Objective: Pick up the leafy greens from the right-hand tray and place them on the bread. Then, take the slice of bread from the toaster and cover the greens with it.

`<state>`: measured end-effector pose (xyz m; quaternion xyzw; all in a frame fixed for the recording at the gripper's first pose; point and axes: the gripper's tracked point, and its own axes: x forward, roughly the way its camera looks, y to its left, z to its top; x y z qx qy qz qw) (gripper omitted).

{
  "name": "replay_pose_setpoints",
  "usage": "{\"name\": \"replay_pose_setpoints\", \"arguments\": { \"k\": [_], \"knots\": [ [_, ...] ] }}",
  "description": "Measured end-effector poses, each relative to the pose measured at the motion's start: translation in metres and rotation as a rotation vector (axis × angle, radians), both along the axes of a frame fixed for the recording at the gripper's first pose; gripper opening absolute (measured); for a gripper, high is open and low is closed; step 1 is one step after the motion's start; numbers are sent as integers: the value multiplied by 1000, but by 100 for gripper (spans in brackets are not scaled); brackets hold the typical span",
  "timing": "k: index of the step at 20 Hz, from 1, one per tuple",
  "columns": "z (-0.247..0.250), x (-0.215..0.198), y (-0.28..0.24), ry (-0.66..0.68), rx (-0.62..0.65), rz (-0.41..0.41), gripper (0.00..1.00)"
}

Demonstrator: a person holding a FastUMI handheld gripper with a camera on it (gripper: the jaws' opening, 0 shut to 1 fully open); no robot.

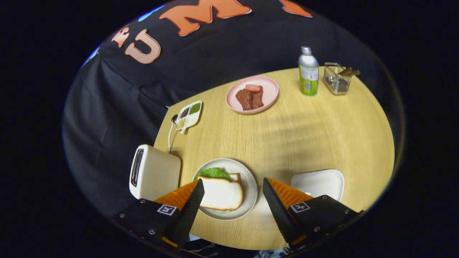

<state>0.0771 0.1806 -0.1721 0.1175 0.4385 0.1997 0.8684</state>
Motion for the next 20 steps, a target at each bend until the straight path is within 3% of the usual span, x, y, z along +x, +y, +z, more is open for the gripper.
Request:
{"name": "replay_pose_setpoints", "arguments": {
  "k": [5, 11, 20],
  "knots": [
    [96, 21, -38, -242, -58, -96, 99],
    [184, 18, -83, -497, -77, -220, 98],
    [226, -4, -136, -717, -198, -343, 98]
  ]
}}
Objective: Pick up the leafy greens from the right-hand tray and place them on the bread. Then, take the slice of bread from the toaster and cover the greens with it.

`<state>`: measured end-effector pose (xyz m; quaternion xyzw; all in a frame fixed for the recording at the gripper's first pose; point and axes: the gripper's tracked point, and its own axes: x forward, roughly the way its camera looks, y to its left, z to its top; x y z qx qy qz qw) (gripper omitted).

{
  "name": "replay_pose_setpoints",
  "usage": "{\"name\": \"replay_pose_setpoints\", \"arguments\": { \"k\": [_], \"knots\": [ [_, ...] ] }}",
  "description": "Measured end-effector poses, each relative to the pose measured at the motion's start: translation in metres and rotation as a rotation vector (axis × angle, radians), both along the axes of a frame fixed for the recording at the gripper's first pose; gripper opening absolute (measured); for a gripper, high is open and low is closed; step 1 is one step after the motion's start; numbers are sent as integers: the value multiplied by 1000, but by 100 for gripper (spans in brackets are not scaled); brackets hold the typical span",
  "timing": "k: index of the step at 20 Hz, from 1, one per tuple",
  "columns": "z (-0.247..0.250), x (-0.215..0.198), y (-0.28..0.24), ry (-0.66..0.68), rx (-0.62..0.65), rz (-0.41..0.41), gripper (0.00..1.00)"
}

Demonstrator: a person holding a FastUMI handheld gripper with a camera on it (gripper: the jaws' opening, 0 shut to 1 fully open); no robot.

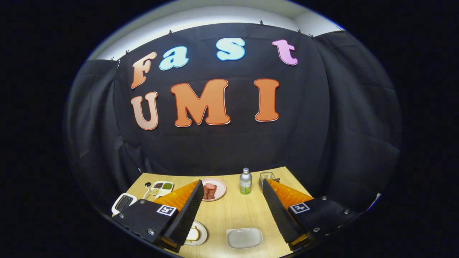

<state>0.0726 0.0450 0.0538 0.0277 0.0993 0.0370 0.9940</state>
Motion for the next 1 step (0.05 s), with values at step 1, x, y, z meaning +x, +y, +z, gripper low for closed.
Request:
{"name": "replay_pose_setpoints", "arguments": {
  "k": [1],
  "knots": [
    [4, 0, 1, -14, -1, -1, 98]
  ]
}}
